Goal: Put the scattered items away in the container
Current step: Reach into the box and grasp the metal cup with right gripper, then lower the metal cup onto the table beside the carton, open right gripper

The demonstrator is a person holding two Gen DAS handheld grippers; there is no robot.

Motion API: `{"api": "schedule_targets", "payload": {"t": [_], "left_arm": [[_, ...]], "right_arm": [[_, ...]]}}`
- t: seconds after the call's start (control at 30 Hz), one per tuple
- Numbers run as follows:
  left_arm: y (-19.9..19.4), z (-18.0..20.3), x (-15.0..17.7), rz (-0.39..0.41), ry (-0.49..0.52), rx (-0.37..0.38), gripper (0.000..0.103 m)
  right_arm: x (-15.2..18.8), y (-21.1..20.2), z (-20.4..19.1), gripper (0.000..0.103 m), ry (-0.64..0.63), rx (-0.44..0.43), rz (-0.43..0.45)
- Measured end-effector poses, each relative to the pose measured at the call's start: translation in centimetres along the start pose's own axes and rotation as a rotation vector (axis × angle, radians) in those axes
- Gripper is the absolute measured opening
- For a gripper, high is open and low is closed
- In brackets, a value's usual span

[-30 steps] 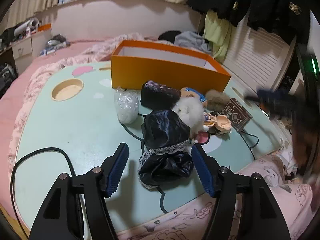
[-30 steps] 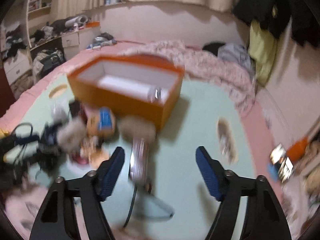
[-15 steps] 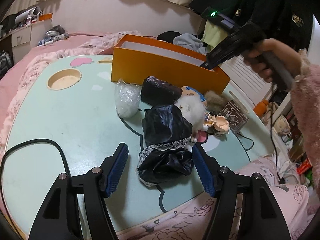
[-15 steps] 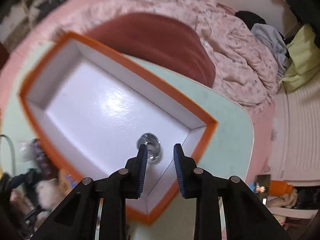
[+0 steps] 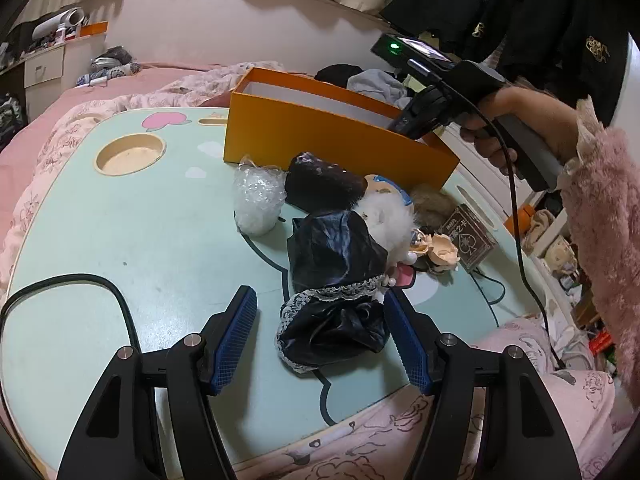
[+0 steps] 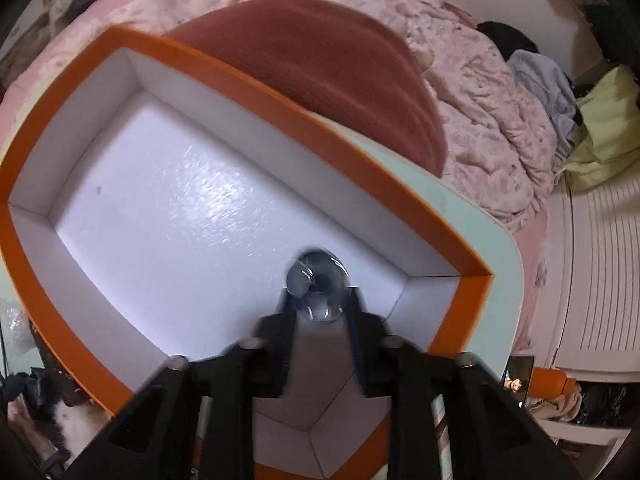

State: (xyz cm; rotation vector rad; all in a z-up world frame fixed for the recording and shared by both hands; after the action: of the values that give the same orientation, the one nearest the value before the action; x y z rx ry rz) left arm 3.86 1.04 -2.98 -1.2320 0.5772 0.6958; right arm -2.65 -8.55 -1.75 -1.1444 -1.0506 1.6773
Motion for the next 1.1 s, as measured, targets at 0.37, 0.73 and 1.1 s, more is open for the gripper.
{"api": "schedule_targets", "payload": {"t": [0.37,0.73,1.1], "left_arm": [[0.1,-0.2,0.1,-0.005,-0.017,0.005,0.066],[0.3,-0.2,0.1,-0.016,-0.016,-0.001,0.066],[0.8,0.3,-0.8,-0.033,0.033,-0.047,0.064]], "right_arm": [[0.8,-5.7,1.7,0.005,0.059,-0.136,0.160],[11.9,-8.9,-3.5,0.005,0.012,-0.361,0.221],[12.7,-8.2,-3.1,0.029,0.075,-0.233,0.381]]}}
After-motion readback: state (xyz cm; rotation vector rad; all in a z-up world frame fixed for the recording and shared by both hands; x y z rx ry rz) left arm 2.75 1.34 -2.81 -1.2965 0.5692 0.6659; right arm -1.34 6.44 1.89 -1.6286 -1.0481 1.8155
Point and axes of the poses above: each gripper's, at about its wrist camera, not at the fingertips, and y roughly the way its jaws point, z to its right, x to its underside, the point moved 7 cm from there along y, roughly the way its jaws point, and after that the axes turned 5 degrees about y, right-handed, at the moved point
